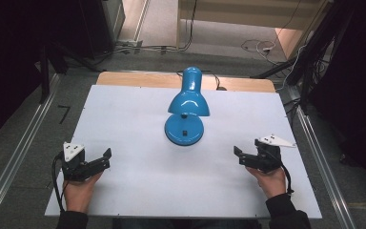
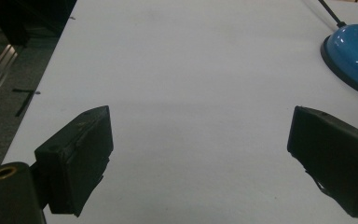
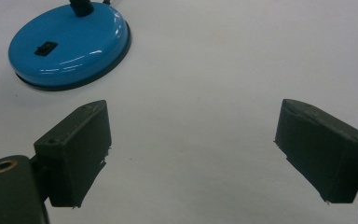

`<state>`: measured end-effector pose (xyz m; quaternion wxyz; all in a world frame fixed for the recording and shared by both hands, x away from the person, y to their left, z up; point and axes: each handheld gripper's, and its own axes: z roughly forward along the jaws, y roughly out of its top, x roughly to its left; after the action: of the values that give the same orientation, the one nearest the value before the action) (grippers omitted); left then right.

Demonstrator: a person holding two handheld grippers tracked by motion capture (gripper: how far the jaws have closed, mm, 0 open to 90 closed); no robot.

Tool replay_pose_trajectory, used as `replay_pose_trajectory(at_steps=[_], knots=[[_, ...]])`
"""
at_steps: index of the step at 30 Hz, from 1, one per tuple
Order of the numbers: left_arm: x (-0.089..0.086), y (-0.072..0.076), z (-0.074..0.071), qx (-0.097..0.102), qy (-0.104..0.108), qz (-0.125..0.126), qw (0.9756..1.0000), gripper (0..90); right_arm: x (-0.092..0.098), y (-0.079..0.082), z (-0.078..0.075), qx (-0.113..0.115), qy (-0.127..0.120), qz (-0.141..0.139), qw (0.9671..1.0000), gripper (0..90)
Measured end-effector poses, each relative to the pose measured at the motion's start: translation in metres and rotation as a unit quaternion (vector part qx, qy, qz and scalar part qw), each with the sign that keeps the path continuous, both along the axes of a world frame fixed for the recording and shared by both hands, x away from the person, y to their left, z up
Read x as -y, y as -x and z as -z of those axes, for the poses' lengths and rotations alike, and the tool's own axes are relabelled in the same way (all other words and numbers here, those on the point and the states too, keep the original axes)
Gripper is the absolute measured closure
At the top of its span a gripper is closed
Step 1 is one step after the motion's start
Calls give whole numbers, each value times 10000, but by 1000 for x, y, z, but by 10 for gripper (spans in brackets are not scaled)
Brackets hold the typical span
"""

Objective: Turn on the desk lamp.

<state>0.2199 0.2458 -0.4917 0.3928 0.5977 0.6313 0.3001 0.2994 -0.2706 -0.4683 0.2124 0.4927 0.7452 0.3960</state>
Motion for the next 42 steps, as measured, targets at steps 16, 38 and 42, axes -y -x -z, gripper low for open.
replay_pose_trajectory(at_steps=[16, 38, 42], knots=[[-1, 0, 0, -4, 25, -35, 10000, 74, -31, -8, 0, -7, -59, -285, 9996, 93], [-3, 1, 1, -18, 83, -104, 9999, 74, -68, -20, 3, -26, 22, -503, 9987, 97], [-3, 0, 1, -13, 94, -81, 9999, 74, -74, -23, 4, -52, -6, -511, 9987, 100]])
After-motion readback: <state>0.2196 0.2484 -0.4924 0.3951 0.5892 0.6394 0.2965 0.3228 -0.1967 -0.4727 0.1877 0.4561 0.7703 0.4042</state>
